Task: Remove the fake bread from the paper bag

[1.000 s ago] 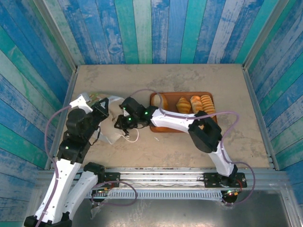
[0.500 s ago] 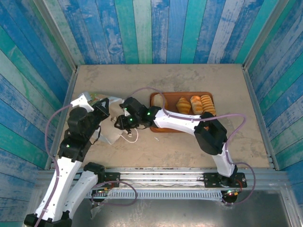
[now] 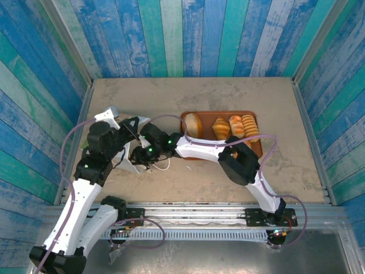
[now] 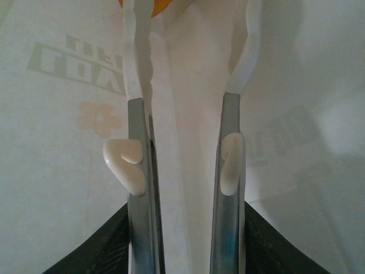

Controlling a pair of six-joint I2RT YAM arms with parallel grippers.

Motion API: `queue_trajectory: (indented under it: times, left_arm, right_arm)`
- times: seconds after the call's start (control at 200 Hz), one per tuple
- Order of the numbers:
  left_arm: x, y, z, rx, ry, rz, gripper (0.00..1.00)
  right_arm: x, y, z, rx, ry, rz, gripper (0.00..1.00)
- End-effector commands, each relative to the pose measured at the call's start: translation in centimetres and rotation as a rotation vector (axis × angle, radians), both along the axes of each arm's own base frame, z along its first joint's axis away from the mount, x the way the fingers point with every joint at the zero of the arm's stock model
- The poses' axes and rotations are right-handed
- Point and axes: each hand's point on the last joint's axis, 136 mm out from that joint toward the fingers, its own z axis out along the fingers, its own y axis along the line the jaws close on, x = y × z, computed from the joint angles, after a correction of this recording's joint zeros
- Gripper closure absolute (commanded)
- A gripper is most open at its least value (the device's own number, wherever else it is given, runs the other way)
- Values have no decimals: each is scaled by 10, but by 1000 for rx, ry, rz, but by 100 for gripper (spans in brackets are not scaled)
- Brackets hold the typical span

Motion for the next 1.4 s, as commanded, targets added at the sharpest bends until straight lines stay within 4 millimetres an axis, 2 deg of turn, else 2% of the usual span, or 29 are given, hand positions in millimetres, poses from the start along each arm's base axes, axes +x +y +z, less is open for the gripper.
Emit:
queue_trajectory:
  times: [0.0,0.275,0.631,0.761,0.997,1.132,1.217,1.392]
  left_arm:
    - [-2,-9,23,-13,-70,-55,100]
    - [-4,-17,20,-39,-70,-104,100]
    - [-6,-28,16,-46,-56,-165,100]
    - [-7,-29,15,-47,-54,-175,100]
    - [-4,-37,13,-73,-45,-211,100]
    - [-5,-34,12,-70,-45,-200,100]
    - [-6,-31,12,-66,-46,-183,100]
    - [-8,-25,14,-59,-54,-152,100]
  right_arm:
    - [2,15,9,72,61,29,54]
    - [4,25,-2,73,99,37,47]
    - [9,30,-19,57,130,27,46]
    - [12,29,-21,52,135,22,46]
    - [10,41,-28,70,186,45,45]
    - [11,42,-29,72,194,44,44]
    - [12,40,-29,70,183,43,47]
    - [18,33,-23,66,141,23,60]
